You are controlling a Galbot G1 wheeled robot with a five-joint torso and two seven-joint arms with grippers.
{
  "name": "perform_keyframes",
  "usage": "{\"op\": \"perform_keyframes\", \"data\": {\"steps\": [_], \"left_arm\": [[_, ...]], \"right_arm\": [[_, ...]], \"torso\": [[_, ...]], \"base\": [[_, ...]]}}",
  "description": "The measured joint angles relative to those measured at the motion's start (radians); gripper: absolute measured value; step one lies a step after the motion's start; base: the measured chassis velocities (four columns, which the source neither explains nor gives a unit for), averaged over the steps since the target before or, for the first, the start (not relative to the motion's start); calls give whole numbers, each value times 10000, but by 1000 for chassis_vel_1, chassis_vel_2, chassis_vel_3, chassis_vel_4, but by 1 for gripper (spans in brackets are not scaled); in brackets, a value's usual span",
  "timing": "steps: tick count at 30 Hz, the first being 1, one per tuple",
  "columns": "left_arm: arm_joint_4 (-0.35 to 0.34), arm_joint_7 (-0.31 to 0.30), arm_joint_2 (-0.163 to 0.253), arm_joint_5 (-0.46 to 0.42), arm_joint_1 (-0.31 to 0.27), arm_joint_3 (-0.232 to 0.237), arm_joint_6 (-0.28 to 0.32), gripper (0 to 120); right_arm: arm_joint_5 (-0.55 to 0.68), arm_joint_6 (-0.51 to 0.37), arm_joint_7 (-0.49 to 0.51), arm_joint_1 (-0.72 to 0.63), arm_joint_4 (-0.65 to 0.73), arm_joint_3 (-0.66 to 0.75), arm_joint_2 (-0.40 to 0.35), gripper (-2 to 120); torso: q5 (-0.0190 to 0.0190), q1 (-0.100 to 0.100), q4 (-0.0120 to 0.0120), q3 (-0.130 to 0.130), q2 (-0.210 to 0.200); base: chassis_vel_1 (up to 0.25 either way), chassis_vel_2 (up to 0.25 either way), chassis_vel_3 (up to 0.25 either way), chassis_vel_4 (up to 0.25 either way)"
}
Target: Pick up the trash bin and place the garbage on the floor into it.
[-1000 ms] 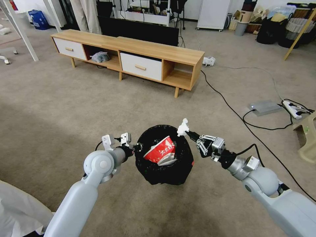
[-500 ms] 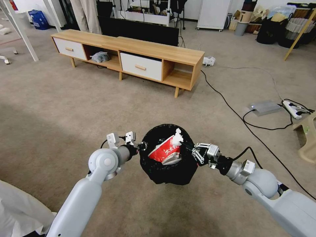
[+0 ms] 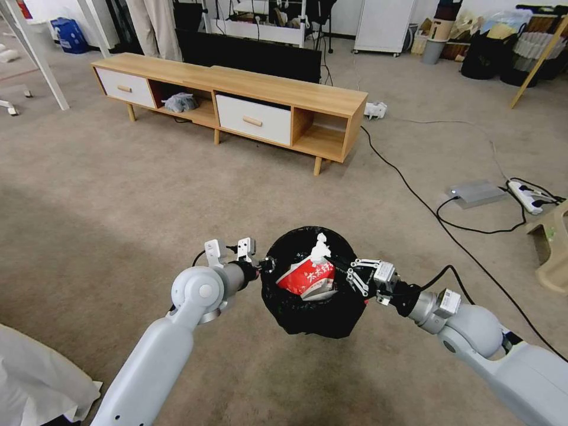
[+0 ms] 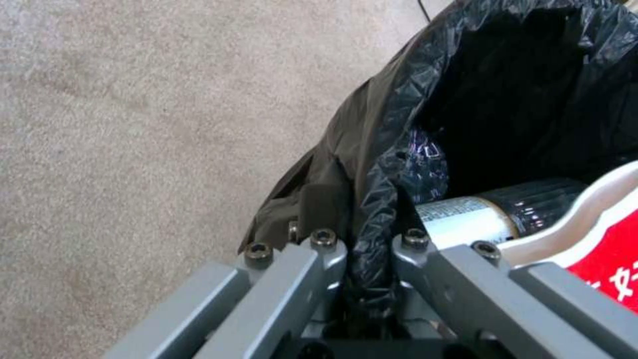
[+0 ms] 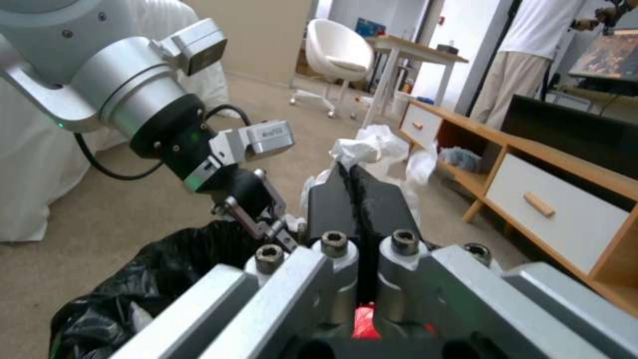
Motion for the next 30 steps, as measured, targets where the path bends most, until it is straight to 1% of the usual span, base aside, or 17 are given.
{"op": "perform_keyframes", "data": {"steps": [8, 10, 11, 13, 14, 16, 17, 18, 19, 21, 22, 23, 24, 26, 27, 29, 30], "left_arm": [[-89, 3, 45, 57, 49, 32, 1, 0], [-122, 5, 47, 63, 67, 25, 0, 0], [-122, 5, 47, 63, 67, 25, 0, 0], [-152, 9, 59, 88, 104, 22, 1, 0], [-152, 9, 59, 88, 104, 22, 1, 0], [-164, 12, 64, 99, 121, 13, 1, 0], [-164, 12, 64, 99, 121, 13, 1, 0], [-166, 15, 65, 112, 125, 3, 0, 0], [-166, 15, 65, 112, 125, 3, 0, 0], [-179, 17, 79, 136, 138, -11, 0, 0], [-179, 17, 79, 136, 138, -11, 0, 0], [-179, 19, 81, 143, 138, -15, 0, 0], [-179, 21, 84, 155, 139, -22, 1, 0], [-179, 23, 84, 161, 142, -25, 1, 0], [-179, 24, 84, 174, 150, -27, 0, 0], [-179, 24, 84, 180, 155, -28, 1, 0], [-179, 30, 82, 199, 162, -30, 1, 0]], "right_arm": [[3, -56, 220, -8, 57, 47, 3, 2], [0, -74, 242, -8, 66, 78, 6, 10], [0, -74, 242, -8, 66, 78, 6, 10], [1, -100, 294, -8, 95, 89, -5, 23], [1, -100, 294, -8, 95, 89, -5, 23], [1, -114, 342, -7, 98, 93, -9, 32], [1, -114, 342, -7, 98, 93, -9, 32], [1, -117, 359, -4, 98, 93, -9, 37], [1, -117, 359, -4, 98, 93, -9, 37], [1, -122, 430, 35, 85, 88, 8, 51], [1, -122, 430, 35, 85, 88, 8, 51], [3, -126, 453, 58, 73, 76, 10, 55], [5, -134, 475, 95, 47, 58, 16, 64], [6, -136, 487, 115, 30, 43, 19, 67], [7, -141, 502, 127, 17, 25, 15, 76], [8, -142, 505, 133, 16, 18, 9, 77], [10, -143, 510, 138, 15, 11, 0, 85]], "torso": [[0, 1, 1, 0, 0], [0, 0, 0, 0, 0], [0, 0, 0, 0, 0], [-1, 0, 0, 0, 0], [-1, 0, 0, 0, 0], [-1, 0, 1, 0, 0], [-1, 0, 1, 0, 0], [0, 0, 0, 0, 0], [0, 0, 0, 0, 0], [-1, 0, 1, 0, 0], [-1, 0, 1, 0, 0], [-1, 0, 1, 0, 0], [-1, 0, 0, 0, 0], [-1, 0, 0, 0, 0], [-1, 0, 1, 0, 0], [0, 0, 0, 0, 0], [-1, 0, 1, 0, 0]], "base": [[0, 0, 0, 0], [0, 0, 0, 0], [0, 0, 0, 0], [0, 0, 0, 0], [0, 0, 0, 0], [0, 0, 0, 0], [0, 0, 0, 0], [0, 0, 0, 0], [0, 0, 0, 0], [0, 0, 0, 0], [0, 0, 0, 0], [0, 0, 0, 0], [0, 0, 0, 0], [0, 0, 0, 0], [0, 0, 0, 0], [0, 0, 0, 0], [0, 0, 0, 0]]}}
